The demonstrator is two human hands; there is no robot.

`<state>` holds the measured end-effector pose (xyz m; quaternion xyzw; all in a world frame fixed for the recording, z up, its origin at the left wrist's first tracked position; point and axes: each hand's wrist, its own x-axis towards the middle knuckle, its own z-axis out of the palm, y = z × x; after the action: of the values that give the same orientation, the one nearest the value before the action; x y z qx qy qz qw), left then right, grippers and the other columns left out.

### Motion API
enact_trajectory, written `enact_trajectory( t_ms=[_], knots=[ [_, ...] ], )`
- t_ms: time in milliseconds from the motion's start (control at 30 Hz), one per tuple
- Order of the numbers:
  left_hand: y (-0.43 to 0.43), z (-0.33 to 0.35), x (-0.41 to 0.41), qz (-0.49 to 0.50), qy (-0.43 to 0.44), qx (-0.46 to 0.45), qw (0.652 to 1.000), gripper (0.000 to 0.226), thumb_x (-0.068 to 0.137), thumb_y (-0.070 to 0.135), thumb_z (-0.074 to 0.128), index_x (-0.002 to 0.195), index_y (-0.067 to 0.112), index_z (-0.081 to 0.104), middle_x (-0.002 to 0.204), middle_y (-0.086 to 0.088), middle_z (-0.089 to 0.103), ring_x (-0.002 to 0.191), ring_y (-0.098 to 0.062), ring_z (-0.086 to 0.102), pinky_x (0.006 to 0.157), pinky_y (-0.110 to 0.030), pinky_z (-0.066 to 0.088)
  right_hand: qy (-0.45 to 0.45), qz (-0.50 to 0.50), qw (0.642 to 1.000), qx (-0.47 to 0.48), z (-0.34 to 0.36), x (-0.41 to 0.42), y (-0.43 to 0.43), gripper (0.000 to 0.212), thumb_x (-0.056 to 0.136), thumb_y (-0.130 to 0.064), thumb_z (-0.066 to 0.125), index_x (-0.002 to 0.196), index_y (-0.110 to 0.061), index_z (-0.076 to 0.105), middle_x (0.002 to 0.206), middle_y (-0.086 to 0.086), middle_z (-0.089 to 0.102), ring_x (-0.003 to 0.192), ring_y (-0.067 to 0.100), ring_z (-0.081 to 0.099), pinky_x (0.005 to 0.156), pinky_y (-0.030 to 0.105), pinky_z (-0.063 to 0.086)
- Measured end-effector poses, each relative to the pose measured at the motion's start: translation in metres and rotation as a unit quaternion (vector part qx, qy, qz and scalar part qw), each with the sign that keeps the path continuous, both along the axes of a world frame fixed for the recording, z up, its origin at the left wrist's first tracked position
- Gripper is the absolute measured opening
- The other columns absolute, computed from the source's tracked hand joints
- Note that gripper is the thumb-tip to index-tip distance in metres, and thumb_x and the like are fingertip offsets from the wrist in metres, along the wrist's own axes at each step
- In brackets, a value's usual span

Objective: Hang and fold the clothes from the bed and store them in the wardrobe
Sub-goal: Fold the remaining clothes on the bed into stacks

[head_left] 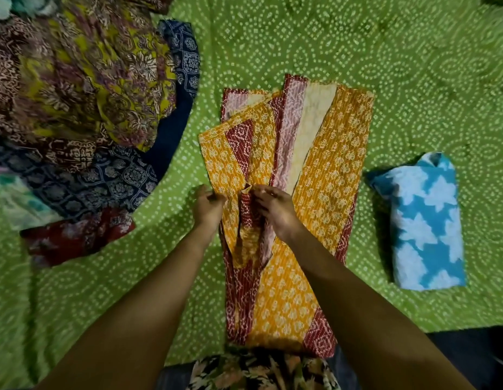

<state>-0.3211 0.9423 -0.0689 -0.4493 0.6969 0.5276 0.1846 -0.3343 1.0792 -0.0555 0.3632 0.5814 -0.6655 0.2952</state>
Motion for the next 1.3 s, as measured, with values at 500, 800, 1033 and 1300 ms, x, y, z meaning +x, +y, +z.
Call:
enact_trajectory(
  t_ms=[500,800,1033,1300],
  knots=[
    [-0.005,0.028,-0.021,0.216,0.124,0.081,0.965,0.015,0.090,0.004,0.052,0.101,0.010,0.061,0.117,0.005,0.055,0.105,-0.004,0.047,0.100,-0.028,0.031,0.011,-0.082,0.996,0.017,-0.005,-0.001,0.006,0.018,0.094,0.000,0.048,0.105,0.001,0.062,0.079,0.008,0.066,0.062,0.017,0.060,0.055,0.027,0.049],
    [0.082,0.061,-0.002,-0.161,0.361,-0.117,0.911,0.032,0.088,0.029,0.051,0.099,0.000,0.059,0.095,-0.003,0.061,0.086,-0.012,0.056,0.078,-0.025,0.045,-0.052,-0.276,0.953,-0.117,0.011,0.011,0.055,0.036,0.102,-0.029,0.036,0.084,-0.010,0.061,0.072,0.006,0.066,0.059,0.018,0.061,0.058,0.030,0.051],
    [0.176,0.017,0.028,-0.565,0.246,-0.083,0.783,0.028,0.092,0.014,0.051,0.115,-0.001,0.055,0.148,-0.016,0.035,0.132,-0.030,0.038,0.107,-0.032,0.028,-0.015,-0.337,0.923,-0.185,0.005,0.036,0.150,0.058,0.091,-0.061,0.034,0.118,-0.015,0.058,0.113,0.010,0.064,0.103,0.026,0.059,0.088,0.037,0.045],
    [0.198,0.003,0.053,-0.672,0.200,-0.066,0.710,0.045,0.100,0.020,0.037,0.141,0.003,0.033,0.156,-0.008,0.017,0.142,-0.025,0.021,0.115,-0.031,0.016,0.007,-0.247,0.968,0.052,-0.007,0.048,0.189,0.006,0.095,-0.010,0.053,0.094,-0.006,0.058,0.086,0.009,0.064,0.065,0.015,0.064,0.056,0.025,0.053]
  ],
)
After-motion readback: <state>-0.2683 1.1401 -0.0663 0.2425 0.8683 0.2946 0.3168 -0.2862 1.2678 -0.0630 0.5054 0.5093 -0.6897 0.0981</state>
